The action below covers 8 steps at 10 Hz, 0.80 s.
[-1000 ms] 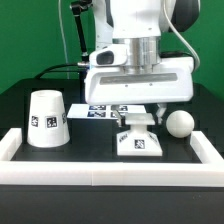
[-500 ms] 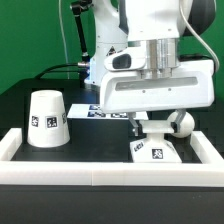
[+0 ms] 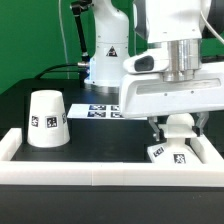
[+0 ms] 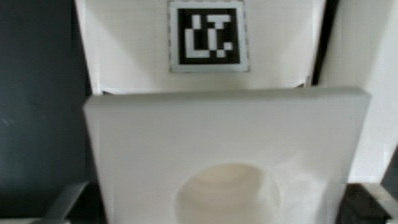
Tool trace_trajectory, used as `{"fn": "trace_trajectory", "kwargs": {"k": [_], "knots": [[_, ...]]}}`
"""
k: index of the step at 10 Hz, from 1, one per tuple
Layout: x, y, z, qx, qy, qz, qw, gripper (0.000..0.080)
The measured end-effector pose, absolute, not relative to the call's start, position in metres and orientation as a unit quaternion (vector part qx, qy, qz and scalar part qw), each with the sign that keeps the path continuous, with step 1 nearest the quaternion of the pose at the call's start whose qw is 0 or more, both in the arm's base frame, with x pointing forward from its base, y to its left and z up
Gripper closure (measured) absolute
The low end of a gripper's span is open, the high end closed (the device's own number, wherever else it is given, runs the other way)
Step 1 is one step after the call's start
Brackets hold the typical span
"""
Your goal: Assemble lamp
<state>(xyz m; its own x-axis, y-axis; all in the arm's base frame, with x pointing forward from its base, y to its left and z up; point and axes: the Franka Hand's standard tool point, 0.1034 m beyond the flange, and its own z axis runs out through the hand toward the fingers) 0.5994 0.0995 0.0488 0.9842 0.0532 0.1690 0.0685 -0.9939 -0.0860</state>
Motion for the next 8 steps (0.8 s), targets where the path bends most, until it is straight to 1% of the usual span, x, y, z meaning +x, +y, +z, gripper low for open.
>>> {"fn": "trace_trajectory", "kwargs": {"k": [3,4,5,6,8], "knots": [[0.603,0.1,0.05,-0.995,-0.027,-0.086,0.046,0.0255],[0.604,0.099,0.054,-0.995,-0.028,-0.088,0.046,0.0255],[0.604,0.098,0.056,-0.995,-0.027,-0.089,0.046,0.0135],[0.601,0.098,0.058,-0.995,-0.025,-0.091,0.046,0.0107],[0.592,0.095,0.06,-0.995,-0.022,-0.089,0.045,0.0102]]}}
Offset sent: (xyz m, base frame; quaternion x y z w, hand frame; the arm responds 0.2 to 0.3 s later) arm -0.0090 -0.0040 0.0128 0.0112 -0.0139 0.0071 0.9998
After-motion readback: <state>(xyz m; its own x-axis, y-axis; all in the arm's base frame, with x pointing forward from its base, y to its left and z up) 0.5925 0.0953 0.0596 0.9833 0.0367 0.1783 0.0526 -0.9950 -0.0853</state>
